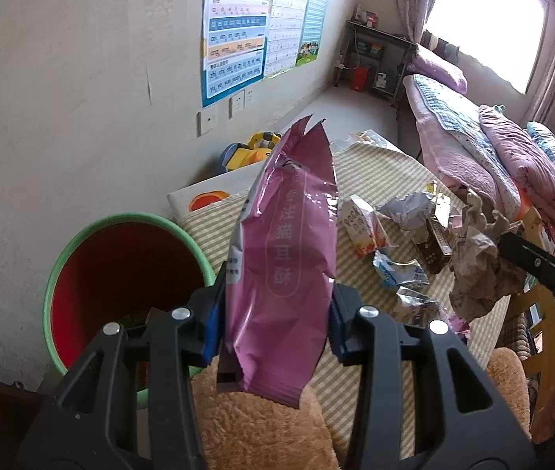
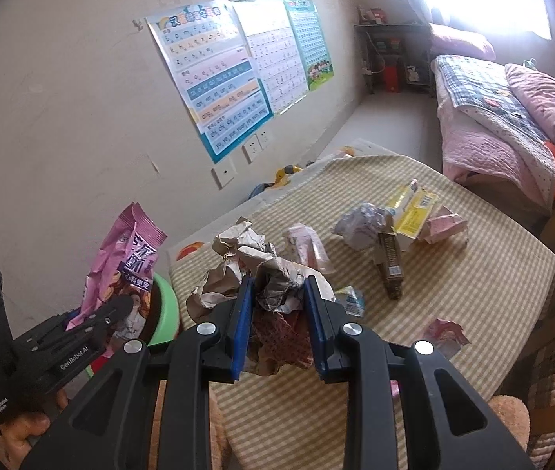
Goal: Collect trash
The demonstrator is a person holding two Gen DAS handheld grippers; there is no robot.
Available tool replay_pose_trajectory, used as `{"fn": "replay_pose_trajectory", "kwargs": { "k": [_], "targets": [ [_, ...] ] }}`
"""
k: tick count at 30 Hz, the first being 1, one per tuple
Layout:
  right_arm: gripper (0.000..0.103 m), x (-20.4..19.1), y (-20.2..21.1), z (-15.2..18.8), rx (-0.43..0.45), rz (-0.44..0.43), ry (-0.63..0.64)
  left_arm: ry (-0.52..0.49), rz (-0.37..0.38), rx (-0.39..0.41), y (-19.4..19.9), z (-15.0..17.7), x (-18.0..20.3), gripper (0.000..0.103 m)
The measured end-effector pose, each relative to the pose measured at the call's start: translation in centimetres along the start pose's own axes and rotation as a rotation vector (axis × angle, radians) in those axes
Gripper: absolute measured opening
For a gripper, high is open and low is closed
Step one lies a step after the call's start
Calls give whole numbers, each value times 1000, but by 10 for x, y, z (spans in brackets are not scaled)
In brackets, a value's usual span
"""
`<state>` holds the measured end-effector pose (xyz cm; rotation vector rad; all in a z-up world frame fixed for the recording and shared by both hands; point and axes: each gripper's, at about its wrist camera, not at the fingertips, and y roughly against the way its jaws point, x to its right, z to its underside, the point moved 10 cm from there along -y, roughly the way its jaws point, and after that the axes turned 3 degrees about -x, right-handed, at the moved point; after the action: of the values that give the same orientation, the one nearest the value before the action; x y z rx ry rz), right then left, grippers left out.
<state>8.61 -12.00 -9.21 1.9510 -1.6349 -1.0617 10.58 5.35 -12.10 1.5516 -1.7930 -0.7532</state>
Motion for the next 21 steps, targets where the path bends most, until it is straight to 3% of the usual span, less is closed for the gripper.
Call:
{"fn": "replay_pose_trajectory", "kwargs": {
  "k": [21],
  "targets": [
    [25,-107,-37,-2,-61,-169,159,161,-200,-41,-3,20,-122,41]
  ]
}}
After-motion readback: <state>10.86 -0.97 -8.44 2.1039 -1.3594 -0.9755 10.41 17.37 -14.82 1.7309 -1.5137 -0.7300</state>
